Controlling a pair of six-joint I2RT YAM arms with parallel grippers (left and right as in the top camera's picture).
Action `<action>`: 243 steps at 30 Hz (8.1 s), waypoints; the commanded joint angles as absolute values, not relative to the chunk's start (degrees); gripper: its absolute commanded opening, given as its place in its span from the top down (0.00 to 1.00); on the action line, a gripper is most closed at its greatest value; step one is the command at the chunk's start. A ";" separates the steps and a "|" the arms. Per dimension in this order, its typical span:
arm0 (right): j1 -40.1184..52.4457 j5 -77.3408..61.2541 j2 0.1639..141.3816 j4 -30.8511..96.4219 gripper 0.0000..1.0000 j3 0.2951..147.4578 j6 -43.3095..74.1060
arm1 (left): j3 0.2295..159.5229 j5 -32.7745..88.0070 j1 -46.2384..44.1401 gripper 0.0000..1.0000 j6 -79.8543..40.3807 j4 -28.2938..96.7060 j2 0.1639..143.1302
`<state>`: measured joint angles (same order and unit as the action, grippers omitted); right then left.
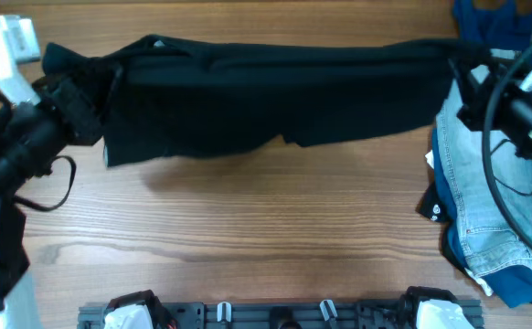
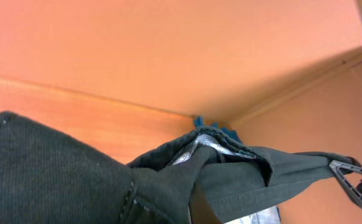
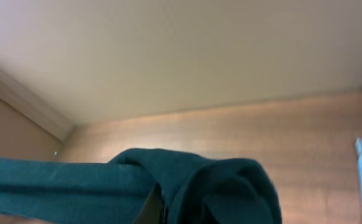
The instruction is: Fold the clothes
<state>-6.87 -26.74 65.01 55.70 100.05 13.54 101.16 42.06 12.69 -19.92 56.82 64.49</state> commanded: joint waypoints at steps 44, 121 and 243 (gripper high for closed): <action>-12.47 3.44 89.54 75.64 0.96 75.96 17.06 | 71.02 15.99 8.14 0.96 -11.35 84.18 93.01; 40.60 -25.82 119.70 22.72 0.64 72.62 16.97 | 55.61 27.18 17.39 0.96 -23.24 48.64 69.17; 16.64 -13.96 101.14 50.17 0.04 83.61 19.68 | 77.91 25.80 32.08 0.00 -17.06 59.83 87.81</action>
